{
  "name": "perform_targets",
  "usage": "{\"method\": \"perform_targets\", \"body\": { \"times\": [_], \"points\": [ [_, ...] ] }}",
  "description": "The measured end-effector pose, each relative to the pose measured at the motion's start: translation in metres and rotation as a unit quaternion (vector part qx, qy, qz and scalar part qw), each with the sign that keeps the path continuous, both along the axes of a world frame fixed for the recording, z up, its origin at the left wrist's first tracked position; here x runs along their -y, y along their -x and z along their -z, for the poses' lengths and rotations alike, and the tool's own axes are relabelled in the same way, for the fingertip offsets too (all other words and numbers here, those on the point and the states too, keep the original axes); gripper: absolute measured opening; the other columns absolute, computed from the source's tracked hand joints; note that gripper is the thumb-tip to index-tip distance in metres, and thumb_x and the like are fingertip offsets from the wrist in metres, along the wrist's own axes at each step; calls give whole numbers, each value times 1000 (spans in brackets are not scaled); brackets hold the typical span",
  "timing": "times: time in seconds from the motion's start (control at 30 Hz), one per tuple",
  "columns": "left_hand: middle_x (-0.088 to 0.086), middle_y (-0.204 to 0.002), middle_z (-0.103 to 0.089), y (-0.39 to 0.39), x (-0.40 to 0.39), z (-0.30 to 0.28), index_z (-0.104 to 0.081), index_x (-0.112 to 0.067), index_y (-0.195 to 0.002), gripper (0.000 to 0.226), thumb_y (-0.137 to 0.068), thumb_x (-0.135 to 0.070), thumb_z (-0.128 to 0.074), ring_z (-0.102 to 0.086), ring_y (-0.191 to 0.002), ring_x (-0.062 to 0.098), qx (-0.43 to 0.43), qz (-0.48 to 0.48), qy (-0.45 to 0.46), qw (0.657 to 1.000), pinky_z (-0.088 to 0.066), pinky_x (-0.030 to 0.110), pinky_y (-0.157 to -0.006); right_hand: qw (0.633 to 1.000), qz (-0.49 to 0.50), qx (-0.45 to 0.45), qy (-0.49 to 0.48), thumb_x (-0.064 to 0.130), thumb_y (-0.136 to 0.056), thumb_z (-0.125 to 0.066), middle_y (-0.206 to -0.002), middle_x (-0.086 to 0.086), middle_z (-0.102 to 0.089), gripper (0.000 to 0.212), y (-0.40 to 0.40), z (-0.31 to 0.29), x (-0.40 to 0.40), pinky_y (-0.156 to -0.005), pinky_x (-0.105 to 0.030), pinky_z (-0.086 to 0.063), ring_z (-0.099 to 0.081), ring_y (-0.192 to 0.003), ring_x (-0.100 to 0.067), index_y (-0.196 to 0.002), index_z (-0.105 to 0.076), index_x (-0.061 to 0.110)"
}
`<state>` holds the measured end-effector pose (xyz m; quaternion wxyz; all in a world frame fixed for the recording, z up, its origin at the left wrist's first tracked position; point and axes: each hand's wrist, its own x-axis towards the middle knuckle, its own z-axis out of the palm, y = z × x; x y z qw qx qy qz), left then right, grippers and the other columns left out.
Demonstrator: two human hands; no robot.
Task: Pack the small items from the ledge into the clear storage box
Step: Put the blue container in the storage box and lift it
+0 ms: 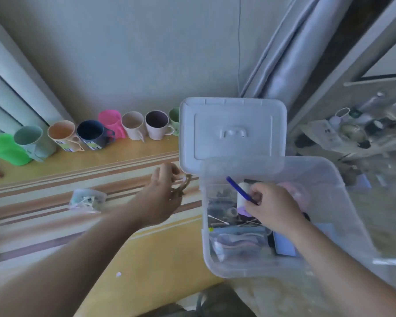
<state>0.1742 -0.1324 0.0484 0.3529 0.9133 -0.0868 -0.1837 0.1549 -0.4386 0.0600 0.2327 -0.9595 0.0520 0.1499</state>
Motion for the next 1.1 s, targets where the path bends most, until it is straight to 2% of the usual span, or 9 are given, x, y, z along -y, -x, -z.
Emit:
{"method": "perform_targets", "body": {
  "times": [0.13,0.27,0.33,0.47,0.57,0.73,0.83,0.97,1.1],
  "points": [
    [1,-121,-48,6,101,-2,-40,-30,-122,40,-91,-32,-66,-61,-96,22,66,114,-13,991,-52,42,-83,989,-79,-65,104,34,-82,-73,-86,9,-65,8,21,37,71,-70,-35,-54,-62,-80,-17,-84,-66,31],
    [6,-130,-50,21,164,11,-59,-25,-127,51,-85,-53,-67,-51,-113,29,156,235,-248,927,-47,41,-95,972,-173,-57,146,45,-88,-68,-103,9,-62,18,38,67,82,-83,-38,-49,-53,-101,-22,-98,-70,31],
    [9,-126,-53,27,177,22,-62,-22,-125,47,-88,-51,-66,-45,-116,33,150,259,-339,892,-40,44,-97,966,-184,-53,175,50,-90,-67,-109,7,-59,23,39,74,79,-87,-41,-44,-50,-108,-24,-103,-68,31],
    [10,-123,-58,37,183,40,-61,-19,-124,39,-94,-44,-64,-44,-118,36,90,271,-400,871,-36,49,-99,960,-184,-57,203,51,-91,-69,-118,4,-57,29,31,80,76,-95,-46,-40,-45,-116,-26,-111,-69,30],
    [10,-122,-56,44,182,48,-57,-18,-129,43,-94,-42,-65,-45,-117,35,78,263,-407,871,-36,50,-99,965,-173,-52,192,48,-91,-70,-120,5,-58,26,26,86,77,-95,-46,-42,-45,-116,-25,-110,-69,31],
    [12,-135,-46,54,174,51,-42,-23,-142,69,-84,-31,-79,-36,-125,37,101,264,-382,880,-34,50,-105,966,-160,-49,198,57,-91,-67,-116,10,-59,29,23,90,78,-89,-43,-42,-47,-110,-22,-107,-70,34],
    [5,-136,-46,52,159,47,-46,-31,-139,67,-82,-54,-74,-36,-126,32,142,250,-273,918,-37,48,-108,972,-153,2,179,54,-90,-67,-104,15,-59,22,23,84,73,-78,-38,-40,-48,-100,-18,-104,-71,37],
    [-3,-131,-52,33,88,33,-57,-39,-129,48,-86,-59,-60,-44,-122,27,227,90,-141,960,-42,47,-105,966,-171,176,77,24,-73,-87,-82,6,-61,18,11,77,29,-62,-34,-40,-54,-76,-27,-82,-71,27],
    [-5,-134,-47,21,-38,34,-53,-41,-135,49,-87,-51,-61,-41,-124,24,147,-107,-186,966,-39,46,-107,936,-218,272,-47,22,-76,-72,-87,4,-62,14,-14,63,-71,-68,-41,-50,-59,-80,-28,-90,-74,21]
  ]
}}
